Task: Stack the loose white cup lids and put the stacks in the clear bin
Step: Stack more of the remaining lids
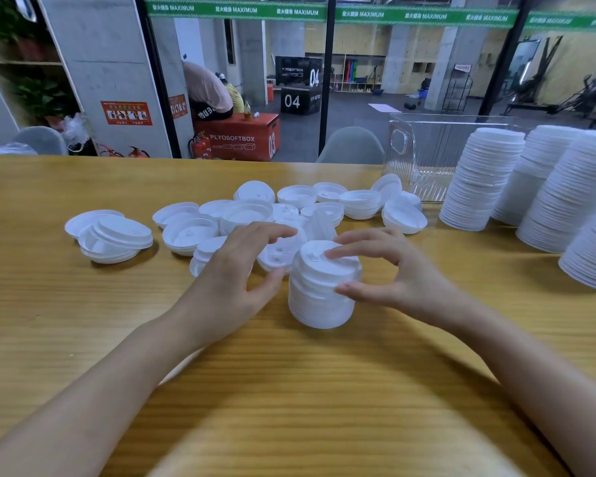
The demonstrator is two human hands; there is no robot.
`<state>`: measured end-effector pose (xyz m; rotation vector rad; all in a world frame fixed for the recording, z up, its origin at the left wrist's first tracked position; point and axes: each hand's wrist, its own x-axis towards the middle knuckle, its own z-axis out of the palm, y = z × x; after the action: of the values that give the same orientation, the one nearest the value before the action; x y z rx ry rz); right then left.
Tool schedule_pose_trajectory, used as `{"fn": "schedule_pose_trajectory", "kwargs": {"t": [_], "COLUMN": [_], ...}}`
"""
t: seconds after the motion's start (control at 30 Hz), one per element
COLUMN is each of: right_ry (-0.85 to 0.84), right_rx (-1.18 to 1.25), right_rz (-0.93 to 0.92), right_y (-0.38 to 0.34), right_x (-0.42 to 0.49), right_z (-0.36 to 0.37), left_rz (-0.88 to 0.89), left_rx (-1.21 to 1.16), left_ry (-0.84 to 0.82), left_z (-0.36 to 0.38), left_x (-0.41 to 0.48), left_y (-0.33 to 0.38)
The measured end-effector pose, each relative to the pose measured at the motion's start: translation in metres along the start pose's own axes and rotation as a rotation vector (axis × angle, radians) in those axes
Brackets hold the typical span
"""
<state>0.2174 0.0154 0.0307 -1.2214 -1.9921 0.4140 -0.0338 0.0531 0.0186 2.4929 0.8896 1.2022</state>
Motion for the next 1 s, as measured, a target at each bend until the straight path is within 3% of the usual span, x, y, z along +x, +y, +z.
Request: {"fn": "schedule_pose_trajectory", "kwargs": {"t": [0.47,0.73,1.0], "right_ry": [-0.036,-0.169,-0.157], "right_rx": [-0.049,0.061,-0.015], "right_rz": [0.001,0.205,0.186], "right_y": [-0.001,0.006,-0.002], "right_x": [-0.002,-0.005,-0.021], "right_z": [0.005,0.014,0.014], "left_rz": [0.036,0.038,-0.262], "left_rx": [0.025,0.028,0.129], "left_ry": [-0.007,0.021,0.157], "left_z": [0.002,-0.003,-0.041], "left_x": [-0.001,0.001,-0.016], "left_y": [-0.004,-0.006,-0.030]}}
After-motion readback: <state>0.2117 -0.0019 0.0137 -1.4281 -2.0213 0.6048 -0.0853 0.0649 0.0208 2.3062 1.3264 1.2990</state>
